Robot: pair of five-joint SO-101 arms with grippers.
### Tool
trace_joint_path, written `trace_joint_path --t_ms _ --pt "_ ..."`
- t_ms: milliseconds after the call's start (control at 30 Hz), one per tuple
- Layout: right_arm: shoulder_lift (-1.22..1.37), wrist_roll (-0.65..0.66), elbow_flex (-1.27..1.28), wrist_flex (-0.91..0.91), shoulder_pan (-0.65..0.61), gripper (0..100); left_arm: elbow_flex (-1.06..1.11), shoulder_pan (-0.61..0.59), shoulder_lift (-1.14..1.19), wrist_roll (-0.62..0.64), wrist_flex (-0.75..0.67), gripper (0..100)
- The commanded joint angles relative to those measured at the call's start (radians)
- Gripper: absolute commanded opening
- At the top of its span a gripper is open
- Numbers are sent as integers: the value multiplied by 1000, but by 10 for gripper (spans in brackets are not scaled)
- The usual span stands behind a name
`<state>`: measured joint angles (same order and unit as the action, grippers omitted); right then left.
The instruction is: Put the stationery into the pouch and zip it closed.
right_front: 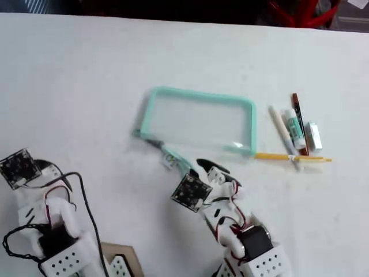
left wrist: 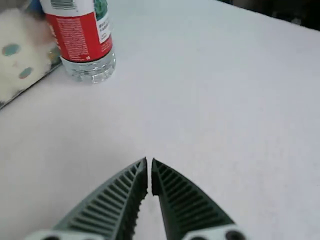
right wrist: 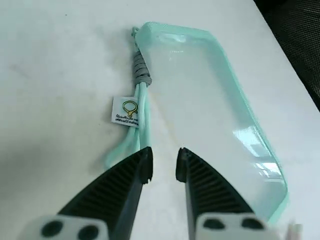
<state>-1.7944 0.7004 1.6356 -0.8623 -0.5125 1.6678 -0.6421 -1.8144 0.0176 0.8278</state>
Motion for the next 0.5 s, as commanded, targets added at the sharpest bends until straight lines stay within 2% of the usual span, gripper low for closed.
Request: trace_joint_path --t_ms 0,167,367,467 --pt "25 9 -110 -4 -16 91 -54 51 -10 -34 23 39" --pt "328 8 -292 31 -73 91 -54 61 -10 -34 26 39" --pt "963 5 -678 22 -159 91 -52 68 -10 -38 28 39" --pt "1267 -75 -872 10 -203 91 -52 90 -10 -40 28 57"
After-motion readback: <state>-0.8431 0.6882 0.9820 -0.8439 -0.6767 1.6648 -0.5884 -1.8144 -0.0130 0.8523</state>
